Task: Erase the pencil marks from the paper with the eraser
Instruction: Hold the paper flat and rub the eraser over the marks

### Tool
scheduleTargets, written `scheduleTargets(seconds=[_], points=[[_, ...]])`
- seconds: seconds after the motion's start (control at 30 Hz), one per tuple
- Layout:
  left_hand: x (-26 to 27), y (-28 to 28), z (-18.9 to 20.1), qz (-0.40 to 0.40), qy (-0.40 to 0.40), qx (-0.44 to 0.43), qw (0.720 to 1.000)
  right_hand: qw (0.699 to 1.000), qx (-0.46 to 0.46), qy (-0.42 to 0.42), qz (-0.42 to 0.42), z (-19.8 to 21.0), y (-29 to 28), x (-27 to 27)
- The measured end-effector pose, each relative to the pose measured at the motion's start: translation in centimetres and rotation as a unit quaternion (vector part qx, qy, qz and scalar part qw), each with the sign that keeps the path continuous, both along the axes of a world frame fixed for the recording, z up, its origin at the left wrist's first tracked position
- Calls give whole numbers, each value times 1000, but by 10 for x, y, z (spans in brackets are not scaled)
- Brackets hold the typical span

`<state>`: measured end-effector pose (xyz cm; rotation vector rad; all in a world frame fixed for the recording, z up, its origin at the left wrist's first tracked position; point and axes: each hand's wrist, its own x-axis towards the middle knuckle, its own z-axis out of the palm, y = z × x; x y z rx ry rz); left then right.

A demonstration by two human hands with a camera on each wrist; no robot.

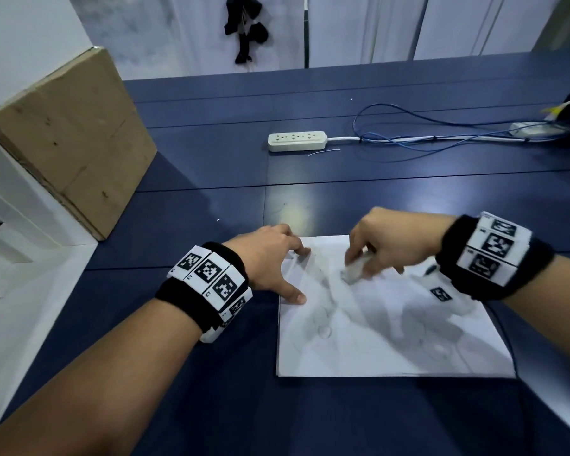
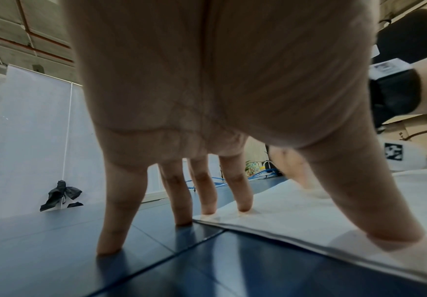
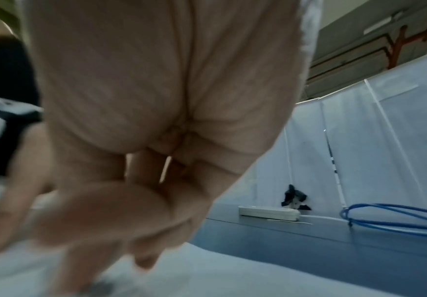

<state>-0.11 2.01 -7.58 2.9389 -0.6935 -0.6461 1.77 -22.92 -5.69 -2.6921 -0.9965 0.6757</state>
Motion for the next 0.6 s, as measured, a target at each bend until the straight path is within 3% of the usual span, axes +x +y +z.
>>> scheduleTargets(seconds=[0.07,0.17,0.33,0.6], points=[[0,0,0,1,0,1,1000,997,7,-64,-40,2,2,16],[0,-1,0,0,-2,1,1000,995,25,-84,-56,1,0,18],[1,2,-1,3,0,-6,1000,999,3,49,16,-4,-3,-16],[-1,-1,0,7,1,-3,1000,992,19,-111,-57,-3,-3,25]])
